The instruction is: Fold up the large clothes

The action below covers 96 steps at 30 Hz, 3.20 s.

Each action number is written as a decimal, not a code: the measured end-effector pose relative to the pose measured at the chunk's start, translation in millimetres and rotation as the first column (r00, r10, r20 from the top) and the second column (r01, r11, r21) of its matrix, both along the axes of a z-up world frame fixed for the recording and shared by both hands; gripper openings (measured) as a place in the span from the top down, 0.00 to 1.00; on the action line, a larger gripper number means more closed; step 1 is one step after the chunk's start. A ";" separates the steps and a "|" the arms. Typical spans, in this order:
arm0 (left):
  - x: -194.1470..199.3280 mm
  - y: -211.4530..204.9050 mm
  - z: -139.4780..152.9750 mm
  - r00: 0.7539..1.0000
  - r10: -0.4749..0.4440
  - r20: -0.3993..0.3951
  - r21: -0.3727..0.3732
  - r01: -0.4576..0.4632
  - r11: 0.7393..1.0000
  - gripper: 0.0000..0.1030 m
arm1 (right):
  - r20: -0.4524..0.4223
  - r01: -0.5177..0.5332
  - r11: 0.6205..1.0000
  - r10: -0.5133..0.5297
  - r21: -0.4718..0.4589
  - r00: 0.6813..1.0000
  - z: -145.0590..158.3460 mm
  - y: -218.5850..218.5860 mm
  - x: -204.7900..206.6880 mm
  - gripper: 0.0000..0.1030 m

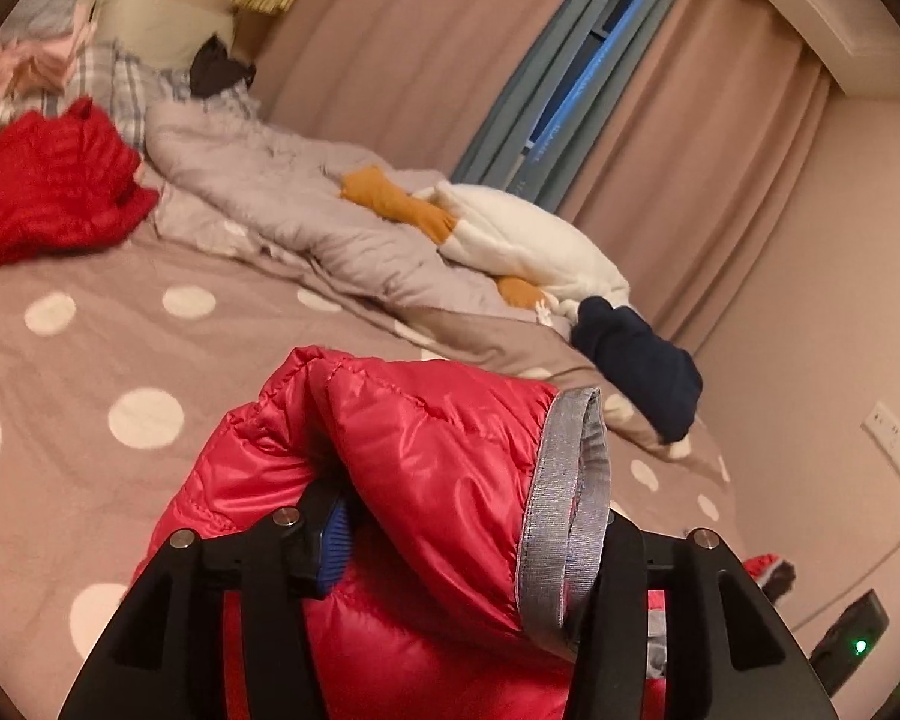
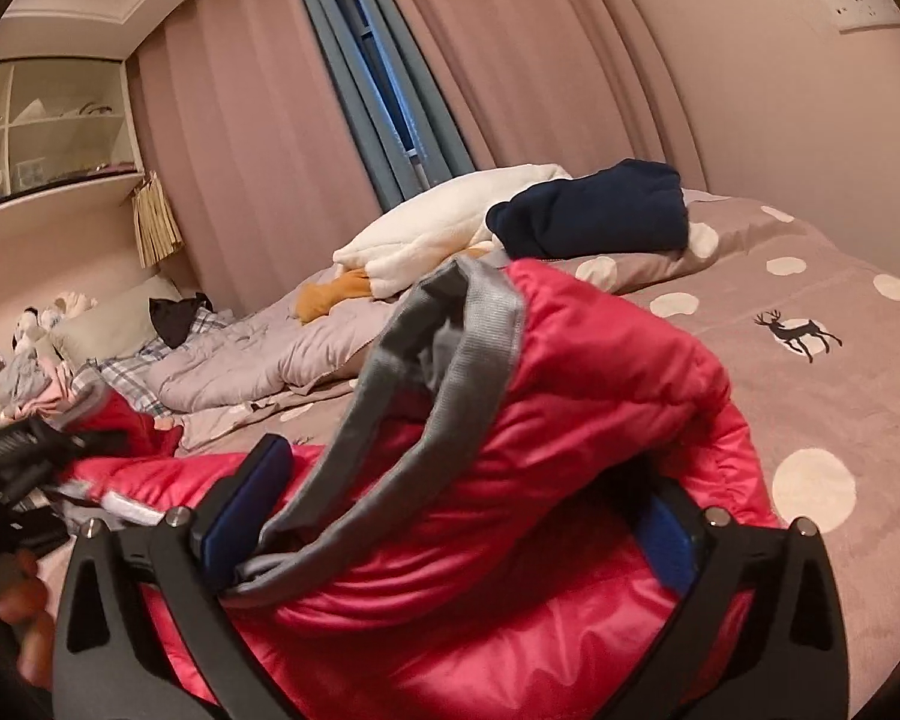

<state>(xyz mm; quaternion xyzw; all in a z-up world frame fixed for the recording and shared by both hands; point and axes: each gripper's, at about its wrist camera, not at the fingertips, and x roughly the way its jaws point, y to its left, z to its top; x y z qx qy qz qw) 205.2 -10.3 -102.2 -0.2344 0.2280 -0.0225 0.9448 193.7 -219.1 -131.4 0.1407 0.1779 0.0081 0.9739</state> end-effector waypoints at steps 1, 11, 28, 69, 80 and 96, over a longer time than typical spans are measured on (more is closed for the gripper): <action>0.0 -3.9 0.9 1.000 0.004 0.006 0.016 -0.004 1.000 0.53 | -0.001 0.002 1.000 -0.002 0.002 1.000 0.0 -1.0 0.2 0.00; -4.2 -1.5 4.1 1.000 0.004 -0.006 -0.024 -0.004 1.000 0.50 | -0.014 0.020 0.999 -0.020 0.036 1.000 11.3 -1.5 -13.4 0.00; -26.2 55.8 18.7 0.998 0.054 -0.011 -0.307 -0.055 0.950 0.01 | -0.011 -0.026 0.979 0.028 0.200 1.000 35.1 0.2 -35.4 0.00; 90.4 6.2 -130.0 0.964 0.209 -0.166 0.296 -0.153 0.943 0.00 | -0.260 0.068 0.997 -0.055 0.041 0.964 -78.9 -18.3 74.5 0.00; 1.5 69.1 -93.4 0.967 0.226 -0.117 0.155 -0.207 0.966 0.00 | -0.199 0.042 0.999 -0.045 -0.017 0.979 -31.3 27.5 15.4 0.00; -3.1 84.3 -152.0 0.952 -0.011 -0.307 -0.099 -0.020 0.995 0.00 | -0.433 -0.030 0.927 -0.145 -0.373 0.889 -99.4 73.9 49.9 0.00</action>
